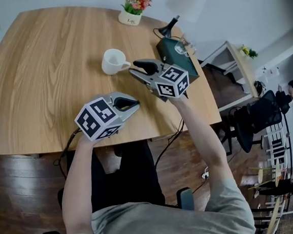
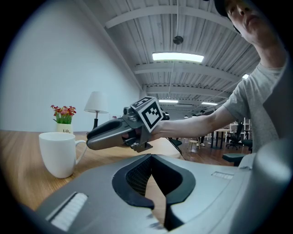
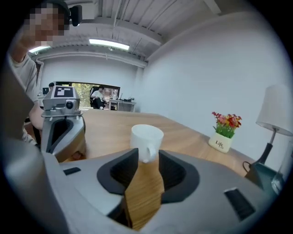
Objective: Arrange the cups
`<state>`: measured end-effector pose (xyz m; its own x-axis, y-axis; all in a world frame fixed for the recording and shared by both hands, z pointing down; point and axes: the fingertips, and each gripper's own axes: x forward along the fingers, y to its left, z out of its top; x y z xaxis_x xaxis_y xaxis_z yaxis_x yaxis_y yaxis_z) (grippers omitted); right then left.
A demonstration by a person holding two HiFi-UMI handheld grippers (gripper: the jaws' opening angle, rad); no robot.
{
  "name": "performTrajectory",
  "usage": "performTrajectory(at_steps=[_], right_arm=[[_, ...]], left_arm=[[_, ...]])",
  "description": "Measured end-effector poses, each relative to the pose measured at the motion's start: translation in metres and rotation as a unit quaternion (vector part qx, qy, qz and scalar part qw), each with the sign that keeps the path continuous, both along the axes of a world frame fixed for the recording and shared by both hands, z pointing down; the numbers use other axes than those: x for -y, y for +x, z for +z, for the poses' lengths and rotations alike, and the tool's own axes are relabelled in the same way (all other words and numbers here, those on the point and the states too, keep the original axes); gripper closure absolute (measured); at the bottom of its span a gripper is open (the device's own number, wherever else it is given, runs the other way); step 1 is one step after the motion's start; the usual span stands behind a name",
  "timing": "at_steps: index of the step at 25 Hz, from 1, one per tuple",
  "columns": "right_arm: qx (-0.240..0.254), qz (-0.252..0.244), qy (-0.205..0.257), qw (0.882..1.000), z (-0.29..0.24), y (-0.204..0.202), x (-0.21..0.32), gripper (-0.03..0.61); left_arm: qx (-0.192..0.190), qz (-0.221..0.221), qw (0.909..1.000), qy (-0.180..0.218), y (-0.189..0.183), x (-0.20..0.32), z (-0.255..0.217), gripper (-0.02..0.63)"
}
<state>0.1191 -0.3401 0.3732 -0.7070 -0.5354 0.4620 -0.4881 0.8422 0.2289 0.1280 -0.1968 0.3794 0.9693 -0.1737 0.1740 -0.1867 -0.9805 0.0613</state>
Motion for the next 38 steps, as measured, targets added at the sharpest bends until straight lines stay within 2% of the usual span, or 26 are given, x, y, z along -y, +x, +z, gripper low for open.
performTrajectory(at_steps=[4,9,15,18,28,38], right_arm=[[-0.016,-0.004,0.005,1.0,0.005,-0.014,0.012,0.445],[-0.028,-0.026,-0.003,0.999,0.01,-0.025,0.003,0.449],[-0.033,-0.018,-0.012,0.999,0.02,-0.03,0.01,0.46],[-0.015,-0.018,-0.022,0.999,0.018,-0.03,0.008,0.505],[0.057,0.018,-0.035,0.998,0.011,-0.022,0.003,0.518],[0.156,0.083,-0.037,0.984,-0.018,0.032,-0.009,0.518]], left_arm=[[0.0,0.0,1.0,-0.002,0.001,-0.001,-0.001,0.604],[0.001,0.002,1.0,0.001,-0.001,0.0,0.0,0.604],[0.0,0.0,1.0,0.0,0.0,0.0,0.0,0.604],[0.001,0.001,1.0,0.0,0.001,0.0,-0.001,0.604],[0.0,0.001,1.0,0.0,0.0,0.0,0.0,0.604],[-0.001,0.002,1.0,0.0,-0.005,-0.001,0.001,0.604]])
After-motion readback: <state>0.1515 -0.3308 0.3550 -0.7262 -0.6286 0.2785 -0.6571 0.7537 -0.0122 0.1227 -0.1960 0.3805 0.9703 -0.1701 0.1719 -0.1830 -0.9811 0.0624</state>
